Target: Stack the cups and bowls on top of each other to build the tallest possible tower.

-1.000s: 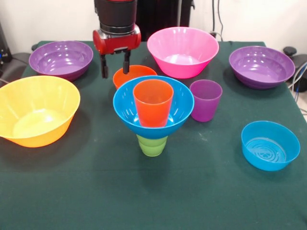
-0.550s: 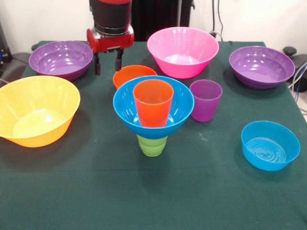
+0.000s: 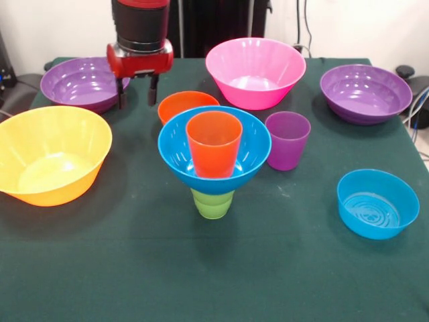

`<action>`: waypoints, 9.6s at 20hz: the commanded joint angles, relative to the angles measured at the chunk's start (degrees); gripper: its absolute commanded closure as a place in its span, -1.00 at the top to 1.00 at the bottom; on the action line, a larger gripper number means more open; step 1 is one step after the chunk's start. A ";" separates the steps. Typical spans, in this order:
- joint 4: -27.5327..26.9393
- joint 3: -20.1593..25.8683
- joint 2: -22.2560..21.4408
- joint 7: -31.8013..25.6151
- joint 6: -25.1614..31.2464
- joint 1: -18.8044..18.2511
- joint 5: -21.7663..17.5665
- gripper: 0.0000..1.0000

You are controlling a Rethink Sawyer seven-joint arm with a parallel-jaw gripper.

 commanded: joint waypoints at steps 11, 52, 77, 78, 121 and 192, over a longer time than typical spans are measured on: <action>2.53 9.01 -1.13 3.57 -6.44 -2.66 -2.18 1.00; 5.67 16.47 -1.11 -0.52 1.35 -8.11 -2.98 1.00; 2.73 13.02 1.91 0.47 4.72 -5.69 -4.37 1.00; 2.37 12.47 1.97 0.55 4.34 -5.37 -4.90 1.00; -2.68 6.14 6.06 6.07 -4.09 -0.12 -6.47 1.00; -4.58 5.33 9.34 2.86 4.55 0.84 -3.07 1.00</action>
